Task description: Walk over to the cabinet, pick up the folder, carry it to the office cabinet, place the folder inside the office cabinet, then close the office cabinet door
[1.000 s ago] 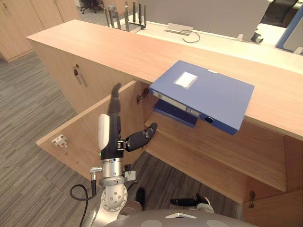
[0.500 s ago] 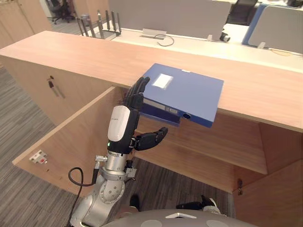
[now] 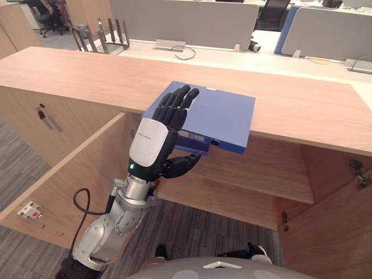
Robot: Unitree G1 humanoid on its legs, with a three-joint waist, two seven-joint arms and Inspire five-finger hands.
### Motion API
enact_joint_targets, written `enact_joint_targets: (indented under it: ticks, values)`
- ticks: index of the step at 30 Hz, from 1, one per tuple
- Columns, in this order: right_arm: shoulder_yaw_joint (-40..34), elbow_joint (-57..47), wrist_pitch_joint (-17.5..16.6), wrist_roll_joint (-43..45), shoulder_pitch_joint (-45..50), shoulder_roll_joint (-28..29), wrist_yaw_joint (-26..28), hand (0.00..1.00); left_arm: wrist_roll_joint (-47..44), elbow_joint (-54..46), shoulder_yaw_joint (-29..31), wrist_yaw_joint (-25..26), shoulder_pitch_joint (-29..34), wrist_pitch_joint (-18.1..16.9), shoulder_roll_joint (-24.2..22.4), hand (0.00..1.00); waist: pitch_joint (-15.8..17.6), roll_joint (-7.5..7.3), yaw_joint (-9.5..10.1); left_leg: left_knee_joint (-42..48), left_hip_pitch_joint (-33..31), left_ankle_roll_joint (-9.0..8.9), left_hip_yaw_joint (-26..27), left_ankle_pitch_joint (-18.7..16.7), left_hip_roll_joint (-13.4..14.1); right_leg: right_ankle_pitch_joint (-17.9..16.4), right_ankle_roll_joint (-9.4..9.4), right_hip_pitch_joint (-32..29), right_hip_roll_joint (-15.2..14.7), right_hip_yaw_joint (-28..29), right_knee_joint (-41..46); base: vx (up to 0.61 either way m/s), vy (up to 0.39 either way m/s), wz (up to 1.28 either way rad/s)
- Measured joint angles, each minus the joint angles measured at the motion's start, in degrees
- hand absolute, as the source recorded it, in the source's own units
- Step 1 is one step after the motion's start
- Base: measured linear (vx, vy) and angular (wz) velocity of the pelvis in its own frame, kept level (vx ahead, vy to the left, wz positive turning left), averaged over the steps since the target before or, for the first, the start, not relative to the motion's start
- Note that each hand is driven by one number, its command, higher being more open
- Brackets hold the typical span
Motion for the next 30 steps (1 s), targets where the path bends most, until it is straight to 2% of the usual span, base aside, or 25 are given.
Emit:
enact_joint_targets:
  ticks: [2,4,11,13,21,24,25,30]
  values:
    - [-0.1,0.0,0.0,0.0,0.0,0.0,0.0,1.0,0.7,0.9,0.1,0.0,-0.7,0.0,0.6,1.0,0.0,-0.02,-0.02,0.0,0.6,-0.33,0.7,-0.3,0.2,0.1,-0.15,0.0,0.0,0.9,0.0,-0.03,-0.005,-0.24]
    - [-0.6,-1.7,0.0,0.0,0.4,0.0,0.1,1.0,4.1,7.0,0.6,0.1,-3.0,0.1,3.4,1.0,0.1,0.01,-1.32,-0.2,1.1,-0.95,0.7,-0.9,0.4,-0.1,-0.66,-0.1,0.1,1.6,0.0,-0.04,-0.014,-0.21]
    - [-1.3,-2.8,0.1,0.0,0.6,0.0,0.1,1.0,4.6,11.3,1.6,0.1,-3.1,0.2,4.8,1.0,0.6,-0.46,-1.39,-0.2,1.3,-1.31,0.7,-1.9,0.1,-0.1,-0.68,0.2,-0.1,2.0,-1.0,0.04,-0.023,-0.06]
    - [-1.7,-3.9,0.0,0.0,0.5,0.0,0.4,1.0,4.6,14.1,1.6,-0.8,-5.3,0.3,6.6,1.0,1.7,-0.63,-1.37,0.0,2.1,-1.84,0.5,-2.3,-0.1,0.0,-0.48,1.0,-0.1,2.4,-1.6,0.1,-0.077,-0.12]
    - [-1.8,-4.4,0.1,0.0,0.6,0.0,0.6,1.0,5.0,16.8,1.6,-1.4,-7.9,0.6,6.7,1.0,2.4,-0.27,-2.71,-0.2,3.1,-2.37,-0.1,-2.7,-0.1,-0.2,-0.83,1.4,-0.3,3.7,-2.0,0.03,-0.042,-0.1]
    - [-2.5,-4.9,0.1,0.0,0.8,-0.1,0.7,1.0,7.1,19.8,0.9,-1.4,-11.8,2.2,6.7,1.0,2.4,-0.19,-3.13,-0.2,3.5,-2.88,0.0,-3.4,0.1,-0.2,-0.85,1.4,-0.3,4.0,-2.0,-0.01,-0.025,-0.09]
    - [-2.5,-4.9,0.1,0.0,0.8,-0.1,0.7,1.0,7.1,20.1,0.9,-1.4,-12.3,2.8,6.7,0.0,2.4,-0.22,-3.28,-0.2,3.6,-2.94,0.1,-3.6,0.1,-0.2,-0.85,1.4,-0.4,4.2,-2.0,0.0,-0.019,-0.08]
    - [-3.0,-5.1,0.1,0.0,0.9,0.0,0.7,1.0,9.2,24.3,-0.1,-1.4,-16.3,3.3,6.7,0.0,2.5,-0.36,-3.62,-0.2,3.7,-2.95,0.2,-3.9,0.0,-0.2,-0.85,1.4,-0.6,4.5,-2.0,0.0,-0.003,-0.01]
